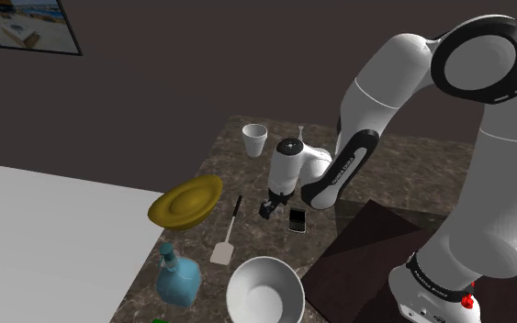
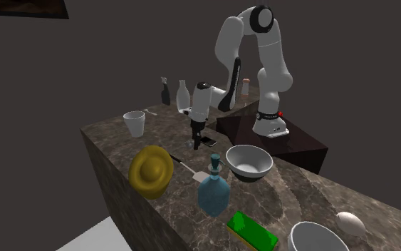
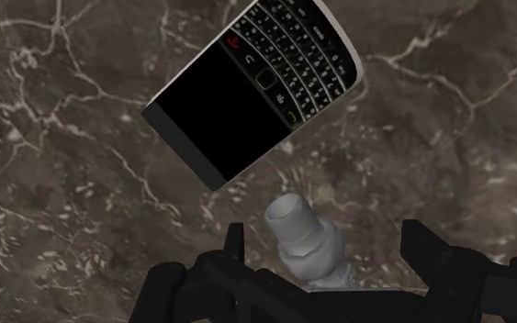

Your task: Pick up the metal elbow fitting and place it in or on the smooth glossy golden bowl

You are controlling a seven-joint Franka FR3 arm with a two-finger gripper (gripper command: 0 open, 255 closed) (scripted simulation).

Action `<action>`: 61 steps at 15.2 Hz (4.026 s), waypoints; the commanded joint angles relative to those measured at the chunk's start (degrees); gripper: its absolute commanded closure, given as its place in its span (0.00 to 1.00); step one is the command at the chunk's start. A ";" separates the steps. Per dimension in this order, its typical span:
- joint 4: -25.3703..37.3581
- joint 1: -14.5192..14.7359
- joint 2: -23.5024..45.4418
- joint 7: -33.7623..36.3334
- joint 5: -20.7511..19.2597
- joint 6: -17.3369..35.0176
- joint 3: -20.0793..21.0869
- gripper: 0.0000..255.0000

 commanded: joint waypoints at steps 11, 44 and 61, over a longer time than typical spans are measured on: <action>0.02 0.07 0.08 0.11 -0.12 0.06 -0.08 1.00; -1.21 -4.86 -24.79 -24.63 30.16 -20.68 9.82 1.00; 33.61 3.07 1.37 -7.44 17.20 -34.10 13.47 1.00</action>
